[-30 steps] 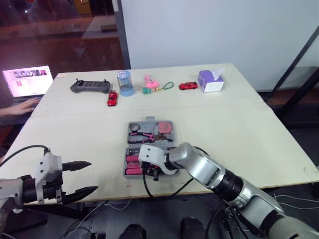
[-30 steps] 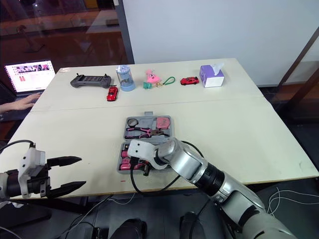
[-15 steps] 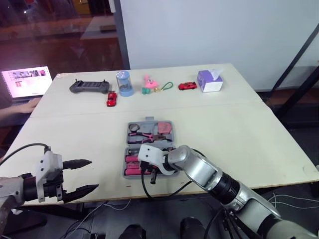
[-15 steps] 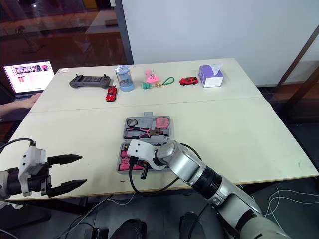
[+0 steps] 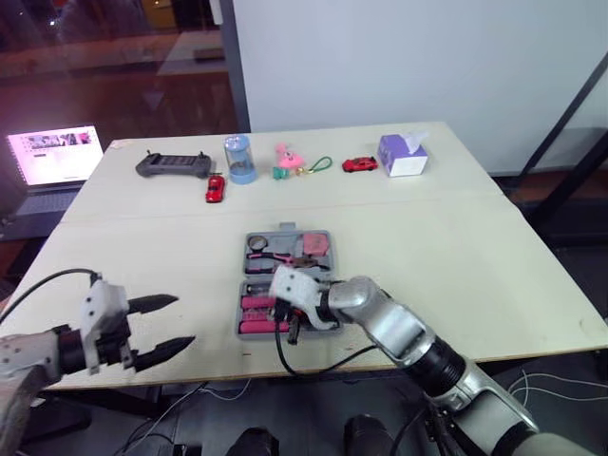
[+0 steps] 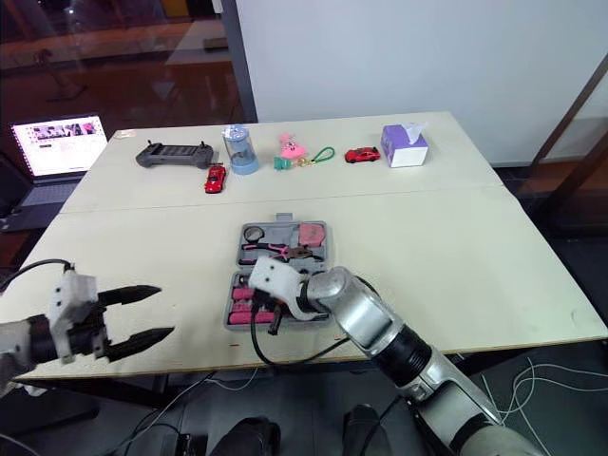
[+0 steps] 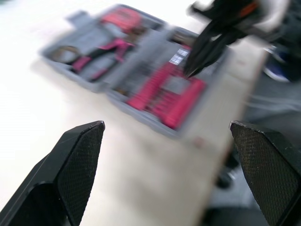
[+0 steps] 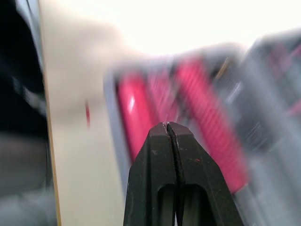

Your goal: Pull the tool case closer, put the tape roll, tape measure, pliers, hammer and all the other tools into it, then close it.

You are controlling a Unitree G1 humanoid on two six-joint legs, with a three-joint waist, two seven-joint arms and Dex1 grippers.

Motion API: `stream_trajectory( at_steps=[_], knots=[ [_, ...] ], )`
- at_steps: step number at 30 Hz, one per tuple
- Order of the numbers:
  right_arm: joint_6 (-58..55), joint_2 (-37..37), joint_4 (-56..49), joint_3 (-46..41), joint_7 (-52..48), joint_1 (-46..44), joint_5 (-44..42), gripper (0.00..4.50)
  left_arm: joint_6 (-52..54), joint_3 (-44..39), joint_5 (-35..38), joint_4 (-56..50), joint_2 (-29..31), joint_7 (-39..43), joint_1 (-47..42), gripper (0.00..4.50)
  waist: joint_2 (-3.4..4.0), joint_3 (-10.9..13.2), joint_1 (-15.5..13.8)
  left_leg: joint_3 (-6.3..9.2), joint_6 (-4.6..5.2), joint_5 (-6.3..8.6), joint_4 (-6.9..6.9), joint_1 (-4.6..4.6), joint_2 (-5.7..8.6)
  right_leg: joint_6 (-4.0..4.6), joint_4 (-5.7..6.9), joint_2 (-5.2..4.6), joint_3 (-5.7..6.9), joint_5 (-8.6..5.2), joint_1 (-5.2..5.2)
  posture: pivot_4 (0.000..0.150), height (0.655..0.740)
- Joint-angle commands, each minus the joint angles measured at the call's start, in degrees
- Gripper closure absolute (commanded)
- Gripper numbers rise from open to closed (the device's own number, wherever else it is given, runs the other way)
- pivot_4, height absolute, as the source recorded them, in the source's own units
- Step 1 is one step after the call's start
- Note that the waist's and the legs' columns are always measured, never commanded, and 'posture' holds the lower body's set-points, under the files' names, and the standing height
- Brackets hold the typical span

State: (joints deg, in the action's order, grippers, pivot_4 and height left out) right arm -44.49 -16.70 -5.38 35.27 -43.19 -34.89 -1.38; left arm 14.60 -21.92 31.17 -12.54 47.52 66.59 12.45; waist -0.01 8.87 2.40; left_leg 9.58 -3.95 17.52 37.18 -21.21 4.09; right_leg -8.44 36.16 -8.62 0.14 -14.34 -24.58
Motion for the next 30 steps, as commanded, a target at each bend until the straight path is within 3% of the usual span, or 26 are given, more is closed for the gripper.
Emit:
stream_trajectory(
  at_steps=[1,2,5,11,14,24,30],
  knots=[
    [-0.5,2.2,-8.1,-19.2,3.3,-2.0,-8.1,4.48,4.7,4.5,-4.7,7.5,-7.9,-17.1,-12.2,0.00,-0.02,0.0,-0.2,0.02,-0.02,-0.01,0.01,0.00,0.00,0.00,0.01,0.00,0.00,0.00,0.00,0.150,0.7400],
    [-1.0,1.7,-7.5,-21.3,4.1,-2.0,-8.2,4.48,4.7,5.4,-5.4,9.0,-8.9,-17.9,-13.7,0.00,-0.03,0.0,-0.4,0.05,-0.04,-0.02,0.02,0.00,0.01,0.00,0.02,0.00,0.01,0.01,0.02,0.150,0.7400],
    [-0.5,-2.3,-1.9,-23.2,7.0,-1.4,-4.5,4.50,4.5,8.0,-8.2,14.9,-11.6,-20.9,-18.9,0.63,-0.17,-0.1,-0.2,0.09,-0.13,-0.07,0.04,0.01,0.03,0.00,0.05,0.01,0.02,0.01,0.03,0.150,0.7400],
    [2.4,-8.3,9.4,-18.7,10.6,0.1,3.2,4.50,0.8,12.6,-13.0,25.3,-14.9,-23.0,-26.7,3.17,-0.18,-0.1,0.0,0.03,-0.13,-0.07,0.04,-0.01,0.08,-0.01,0.02,-0.02,0.02,0.01,0.02,0.150,0.7400],
    [3.8,-7.5,14.2,-16.9,11.4,0.5,4.9,4.50,-1.7,17.1,-17.2,31.6,-16.1,-22.8,-30.6,4.42,-0.18,-0.1,0.3,0.02,-0.14,-0.08,0.03,-0.01,0.07,-0.01,0.03,-0.02,0.02,0.01,-0.01,0.150,0.7400],
    [5.6,-4.5,17.4,-12.9,9.1,-1.0,6.2,4.50,-8.4,27.0,-25.4,42.0,-20.5,-21.0,-37.7,4.48,-0.19,-0.1,0.6,-0.01,-0.15,-0.08,0.10,-0.05,0.07,-0.02,0.01,-0.03,0.00,0.02,-0.02,0.150,0.7400],
    [6.0,-3.0,15.8,-10.6,6.7,-2.6,6.8,4.50,-8.0,30.2,-25.6,37.6,-22.9,-17.9,-35.6,4.48,-0.19,-0.1,0.5,-0.01,-0.15,-0.09,0.12,-0.06,0.08,-0.02,0.03,-0.04,0.00,0.02,-0.02,0.150,0.7400]
  ],
)
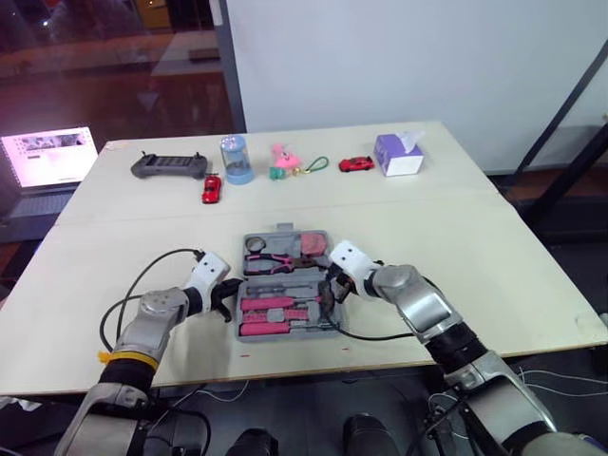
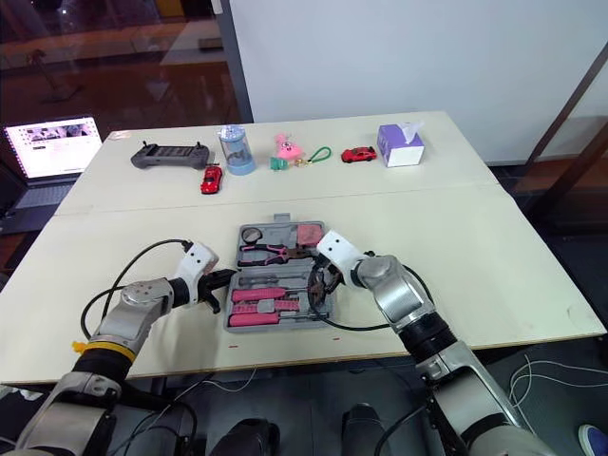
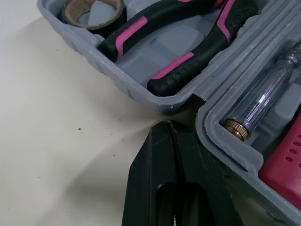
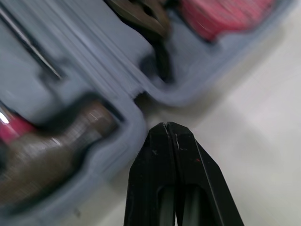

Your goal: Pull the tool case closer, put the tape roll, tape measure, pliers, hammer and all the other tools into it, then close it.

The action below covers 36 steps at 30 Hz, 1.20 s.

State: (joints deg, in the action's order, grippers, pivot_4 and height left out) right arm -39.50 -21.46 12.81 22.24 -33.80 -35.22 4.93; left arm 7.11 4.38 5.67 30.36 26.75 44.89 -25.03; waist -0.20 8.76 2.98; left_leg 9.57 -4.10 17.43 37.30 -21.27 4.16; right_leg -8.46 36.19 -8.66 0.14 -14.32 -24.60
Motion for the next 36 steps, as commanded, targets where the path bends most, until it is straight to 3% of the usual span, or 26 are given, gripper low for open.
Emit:
stream_trajectory(
  at_steps=[1,11,24,36],
  knots=[
    [1.1,1.6,-3.0,2.9,-3.4,-2.2,0.6,4.50,-0.7,4.2,-0.4,-5.8,-1.8,4.3,2.4,4.48,0.00,0.0,-0.3,-0.01,0.00,0.00,0.03,-0.01,0.02,0.00,0.00,-0.01,0.00,0.00,0.01,0.150,0.7400],
    [-2.8,-3.9,-15.1,7.3,-12.5,2.1,-0.2,4.50,-0.4,3.5,-0.8,-10.8,2.2,7.6,7.3,4.48,0.00,0.0,-0.4,0.02,0.00,0.00,0.02,-0.02,0.02,-0.05,-0.03,-0.01,0.00,0.02,0.01,0.150,0.7400],
    [-10.3,-6.3,-25.2,6.7,-12.4,6.9,-0.3,4.50,3.8,2.9,0.9,-23.1,5.5,10.0,17.0,4.48,0.01,0.0,-0.4,0.01,0.01,0.01,0.01,-0.01,0.02,-0.05,-0.03,-0.01,-0.01,0.02,0.02,0.150,0.7400],
    [-10.5,-4.9,-22.6,4.8,-8.9,6.3,1.1,4.50,4.0,2.4,-0.1,-17.1,3.8,8.9,8.9,4.48,0.01,0.0,-0.7,0.02,0.01,0.00,0.06,0.00,0.02,-0.05,0.01,-0.01,0.00,0.02,0.06,0.150,0.7400]
  ],
)
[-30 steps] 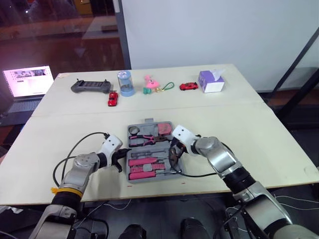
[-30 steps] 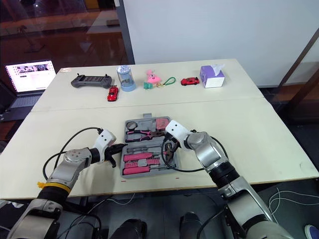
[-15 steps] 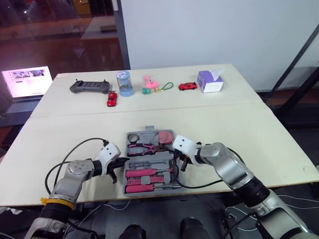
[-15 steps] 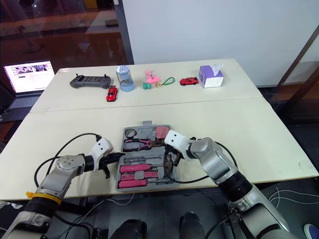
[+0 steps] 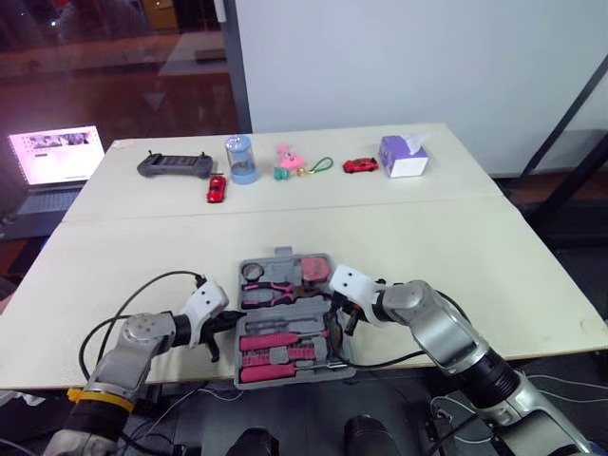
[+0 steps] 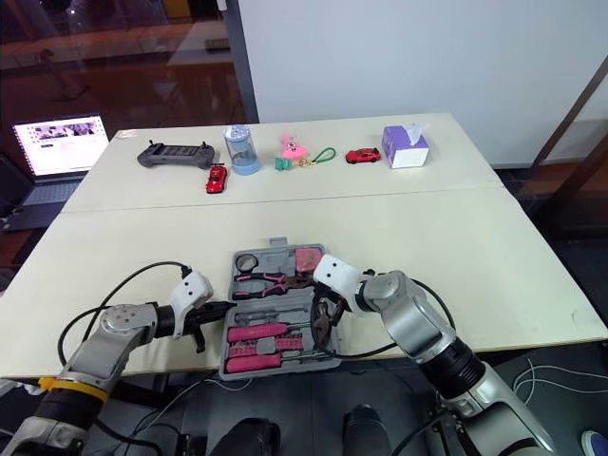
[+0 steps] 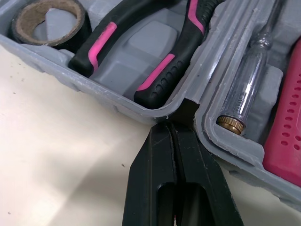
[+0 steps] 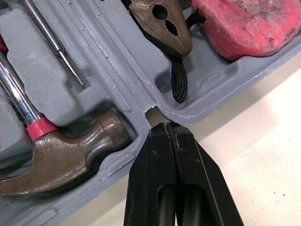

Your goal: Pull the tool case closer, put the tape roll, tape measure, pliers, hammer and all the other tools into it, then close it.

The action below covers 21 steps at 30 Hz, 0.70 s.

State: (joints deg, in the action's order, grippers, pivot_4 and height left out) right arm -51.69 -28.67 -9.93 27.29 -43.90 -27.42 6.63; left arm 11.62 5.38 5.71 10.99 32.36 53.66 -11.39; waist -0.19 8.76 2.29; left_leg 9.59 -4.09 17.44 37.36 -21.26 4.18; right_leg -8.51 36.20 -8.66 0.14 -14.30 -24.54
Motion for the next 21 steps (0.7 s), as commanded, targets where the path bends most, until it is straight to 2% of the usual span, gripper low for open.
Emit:
stream_trajectory(
  at_steps=[1,21],
  knots=[
    [1.9,2.3,0.6,-0.4,1.3,-1.7,-0.6,4.50,-0.8,1.7,-0.2,2.8,-2.1,0.2,-5.4,4.48,0.00,0.0,-0.1,0.00,0.00,0.00,0.02,0.00,0.00,0.00,0.01,0.00,0.00,0.00,0.01,0.150,0.7400],
    [2.6,1.4,3.2,-0.5,1.1,-2.1,-0.6,4.50,-2.3,1.5,-1.1,6.5,-3.2,0.2,-7.7,4.48,0.00,0.0,-0.3,0.03,-0.01,-0.01,0.19,0.00,0.01,-0.04,0.04,0.00,0.00,0.03,0.08,0.150,0.7400]
  ],
)
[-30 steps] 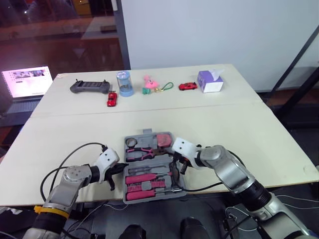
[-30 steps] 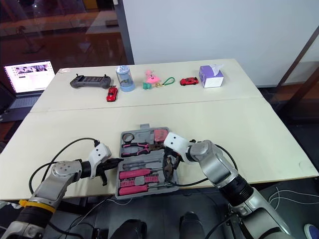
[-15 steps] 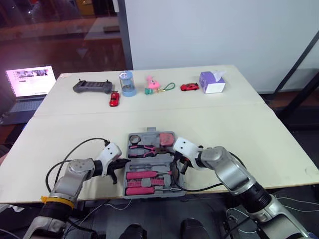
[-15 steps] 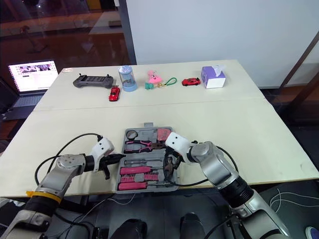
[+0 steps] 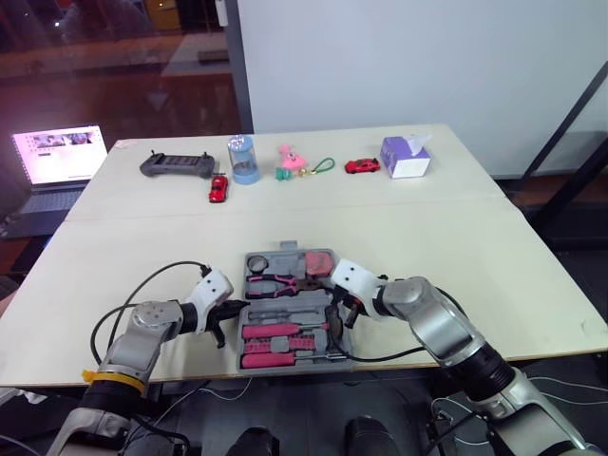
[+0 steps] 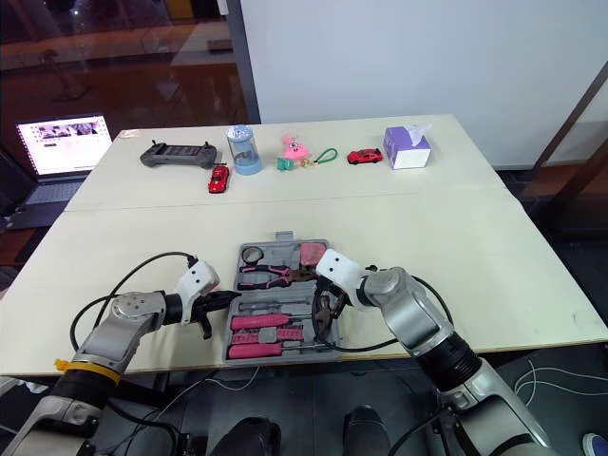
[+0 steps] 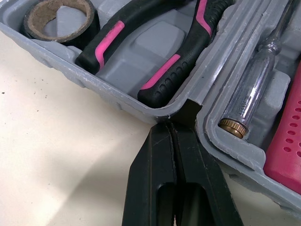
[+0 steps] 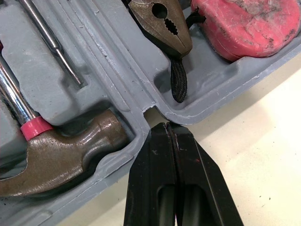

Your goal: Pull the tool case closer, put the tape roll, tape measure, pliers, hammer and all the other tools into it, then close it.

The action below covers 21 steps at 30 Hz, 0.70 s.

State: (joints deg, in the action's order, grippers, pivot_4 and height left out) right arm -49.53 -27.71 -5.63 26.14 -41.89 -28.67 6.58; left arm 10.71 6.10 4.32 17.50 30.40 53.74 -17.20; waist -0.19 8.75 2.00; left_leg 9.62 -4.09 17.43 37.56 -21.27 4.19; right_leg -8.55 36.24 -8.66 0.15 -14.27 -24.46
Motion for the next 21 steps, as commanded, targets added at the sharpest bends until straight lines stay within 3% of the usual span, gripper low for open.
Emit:
stream_trajectory(
  at_steps=[1,11,15,18,21],
  knots=[
    [0.4,0.1,-1.1,0.7,-0.9,-0.7,-0.4,4.50,-1.3,0.8,0.3,0.0,-1.2,0.2,-1.8,4.48,0.00,0.0,-0.1,0.00,0.00,0.00,0.00,0.00,0.00,0.00,0.00,0.00,0.00,0.00,0.01,0.150,0.7400],
    [3.5,-5.3,-4.8,-5.8,-2.0,0.2,-1.9,4.50,0.7,-7.2,4.2,-8.5,6.8,2.0,3.1,4.48,0.00,0.0,0.2,0.02,0.01,0.01,0.07,-0.05,0.00,-0.01,0.01,0.01,0.01,0.00,0.00,0.150,0.7400],
    [2.1,-5.6,-8.4,-11.4,-2.1,1.3,-5.4,4.50,2.2,-12.6,11.0,-17.6,10.1,6.1,9.5,4.48,0.00,0.0,0.5,0.01,0.02,0.02,0.01,-0.09,0.00,-0.01,-0.03,0.00,0.00,0.00,-0.07,0.150,0.7400],
    [-3.0,-2.2,-11.8,-16.0,-1.6,2.1,-10.0,4.50,5.9,-15.1,21.9,-25.3,8.4,11.6,16.1,4.48,0.01,0.0,0.5,-0.01,0.03,0.02,-0.09,-0.06,-0.03,-0.01,-0.05,0.00,-0.01,0.00,-0.09,0.150,0.7400],
    [-6.4,-0.3,-13.2,-17.0,-1.0,3.4,-12.3,4.50,6.2,-13.0,25.4,-28.2,6.4,14.1,20.0,4.48,0.01,0.0,0.4,-0.02,0.03,0.02,-0.15,-0.06,-0.03,-0.01,-0.10,-0.02,-0.02,0.00,-0.09,0.150,0.7400]
  ],
)
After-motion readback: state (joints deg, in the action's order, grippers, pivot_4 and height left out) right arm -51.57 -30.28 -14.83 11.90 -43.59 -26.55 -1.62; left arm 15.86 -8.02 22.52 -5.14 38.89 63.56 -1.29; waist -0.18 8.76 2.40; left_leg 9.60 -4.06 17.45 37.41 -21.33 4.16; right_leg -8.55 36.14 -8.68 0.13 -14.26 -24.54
